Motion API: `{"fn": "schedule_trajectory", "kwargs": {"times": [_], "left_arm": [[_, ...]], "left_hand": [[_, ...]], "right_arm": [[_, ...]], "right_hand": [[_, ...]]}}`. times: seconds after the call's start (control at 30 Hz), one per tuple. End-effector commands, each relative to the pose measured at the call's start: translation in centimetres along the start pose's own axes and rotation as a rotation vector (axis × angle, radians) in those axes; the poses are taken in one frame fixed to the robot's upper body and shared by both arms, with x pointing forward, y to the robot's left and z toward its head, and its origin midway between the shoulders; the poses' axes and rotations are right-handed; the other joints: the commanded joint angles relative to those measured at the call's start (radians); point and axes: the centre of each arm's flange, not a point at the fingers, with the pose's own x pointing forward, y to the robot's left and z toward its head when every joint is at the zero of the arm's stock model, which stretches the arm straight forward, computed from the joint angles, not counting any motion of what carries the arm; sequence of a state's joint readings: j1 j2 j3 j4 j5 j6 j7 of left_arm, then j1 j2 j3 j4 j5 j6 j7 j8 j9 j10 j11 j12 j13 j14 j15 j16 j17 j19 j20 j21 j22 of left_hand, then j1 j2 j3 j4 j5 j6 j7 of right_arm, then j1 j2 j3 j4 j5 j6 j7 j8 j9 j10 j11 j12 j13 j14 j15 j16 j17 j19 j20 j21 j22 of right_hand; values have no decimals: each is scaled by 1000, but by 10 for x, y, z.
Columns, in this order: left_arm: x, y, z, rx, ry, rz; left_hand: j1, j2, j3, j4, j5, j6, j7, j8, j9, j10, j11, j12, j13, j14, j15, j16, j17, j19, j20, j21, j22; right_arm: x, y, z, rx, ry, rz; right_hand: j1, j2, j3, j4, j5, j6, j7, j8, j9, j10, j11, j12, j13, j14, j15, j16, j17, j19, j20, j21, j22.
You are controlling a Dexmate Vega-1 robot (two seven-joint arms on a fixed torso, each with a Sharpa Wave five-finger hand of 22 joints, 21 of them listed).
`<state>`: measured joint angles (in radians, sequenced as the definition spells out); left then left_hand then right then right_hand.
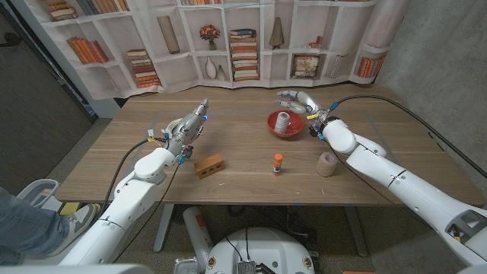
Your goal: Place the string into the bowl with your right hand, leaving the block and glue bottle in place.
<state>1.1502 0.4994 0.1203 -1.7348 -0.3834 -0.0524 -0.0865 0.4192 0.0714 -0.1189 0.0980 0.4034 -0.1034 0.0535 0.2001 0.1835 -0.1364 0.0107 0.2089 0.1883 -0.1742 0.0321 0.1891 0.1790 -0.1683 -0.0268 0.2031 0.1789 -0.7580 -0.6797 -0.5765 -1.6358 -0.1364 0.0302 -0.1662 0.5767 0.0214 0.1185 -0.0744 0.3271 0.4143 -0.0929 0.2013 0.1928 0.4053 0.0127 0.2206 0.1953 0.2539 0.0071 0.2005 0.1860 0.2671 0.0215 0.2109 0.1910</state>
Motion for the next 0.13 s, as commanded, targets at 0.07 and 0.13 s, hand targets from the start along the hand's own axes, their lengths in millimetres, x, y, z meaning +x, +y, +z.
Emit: {"fn": "schedule_trajectory", "kwargs": {"times": [0.07, 0.13], "left_arm": [[-2, -3, -3, 0, 5, -9], [-4, -2, -6, 0, 10, -13]], "left_hand": [[5, 10, -7, -1, -2, -1, -1, -2, 5, -3, -2, -3, 1, -41, -2, 0, 5, -116, 1, -1, 4], [5, 10, -7, -1, -2, 0, -1, -2, 5, -4, -2, -3, 1, -41, -3, 0, 5, -116, 1, -1, 4]], "right_arm": [[-4, -6, 5, 15, -14, -20], [-6, -5, 5, 21, -13, -23]], "right_hand": [[1, 4, -3, 4, 2, 2, -2, -1, 2, 3, 2, 8, 3, 6, 11, -1, 3, 6, 3, 3, -1], [1, 4, -3, 4, 2, 2, -2, -1, 2, 2, 1, 8, 3, 6, 11, -1, 3, 6, 3, 3, -1]]}}
